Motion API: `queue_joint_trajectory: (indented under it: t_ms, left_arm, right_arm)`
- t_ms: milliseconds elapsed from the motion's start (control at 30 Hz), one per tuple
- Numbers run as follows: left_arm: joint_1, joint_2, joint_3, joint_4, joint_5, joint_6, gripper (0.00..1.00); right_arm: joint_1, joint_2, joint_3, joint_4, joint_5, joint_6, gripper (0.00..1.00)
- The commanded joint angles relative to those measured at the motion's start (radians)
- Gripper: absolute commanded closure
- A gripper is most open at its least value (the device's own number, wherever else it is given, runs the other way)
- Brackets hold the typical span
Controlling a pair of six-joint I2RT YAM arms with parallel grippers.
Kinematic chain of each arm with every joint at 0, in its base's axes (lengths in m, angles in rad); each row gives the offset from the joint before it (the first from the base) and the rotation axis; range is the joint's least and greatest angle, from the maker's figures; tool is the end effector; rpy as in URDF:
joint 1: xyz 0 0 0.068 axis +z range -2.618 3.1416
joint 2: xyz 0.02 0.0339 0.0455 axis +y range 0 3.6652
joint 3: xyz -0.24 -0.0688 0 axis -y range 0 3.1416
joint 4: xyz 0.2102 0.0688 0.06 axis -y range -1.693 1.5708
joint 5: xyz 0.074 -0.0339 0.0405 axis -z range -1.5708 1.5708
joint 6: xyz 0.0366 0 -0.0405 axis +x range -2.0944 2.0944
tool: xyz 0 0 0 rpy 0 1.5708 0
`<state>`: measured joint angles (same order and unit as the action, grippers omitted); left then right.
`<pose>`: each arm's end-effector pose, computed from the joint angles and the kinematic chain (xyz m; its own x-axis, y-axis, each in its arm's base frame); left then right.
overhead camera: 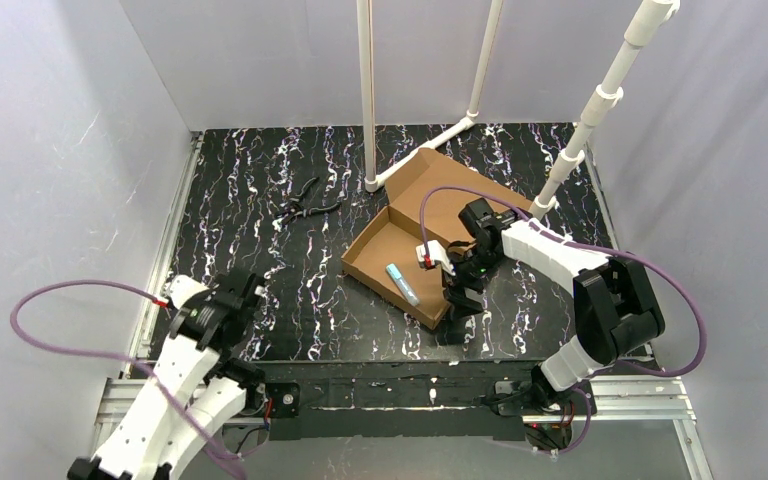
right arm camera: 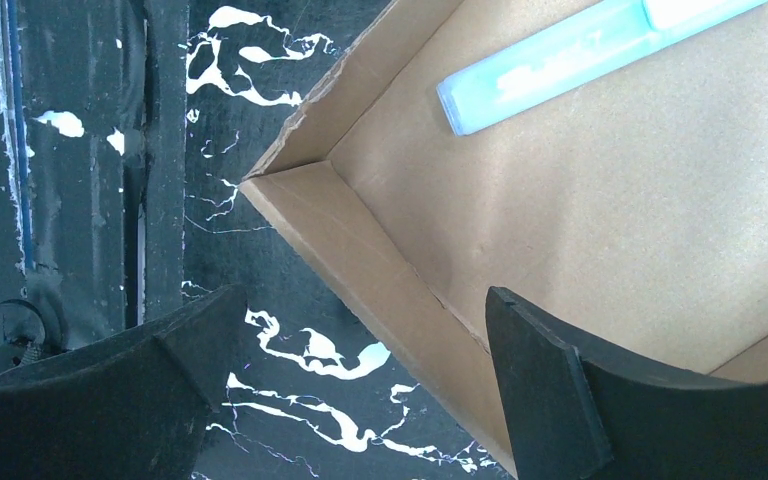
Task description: Fold the paper box
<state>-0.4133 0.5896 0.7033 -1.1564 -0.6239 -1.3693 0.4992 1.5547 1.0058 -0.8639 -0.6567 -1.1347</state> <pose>0.0771 -0.0105 0.2408 -0.2136 -0.7746 -0.5953 -0.7638 0.5123 -0.3927 0.2026 0.1359 0.1933 0.0539 -0.7883 -0.6129 -0.9817 -0.1542 0.1121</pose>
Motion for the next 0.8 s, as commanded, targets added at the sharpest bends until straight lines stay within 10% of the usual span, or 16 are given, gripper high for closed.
queue_joint_trajectory:
  t_ms: [0,767]
  left_arm:
    - [0.097,0.212,0.078,-0.243,-0.127,-0.221,0.02]
    - [0.632,0.209,-0.013,-0.175,-0.008,-0.308,0.03]
  right_arm:
    - [-0.004,-0.019,0.019,-0.009,-0.006,-0.002,0.02]
    - [-0.004,0.000,0.085,-0.122,0.075,-0.005,0.02]
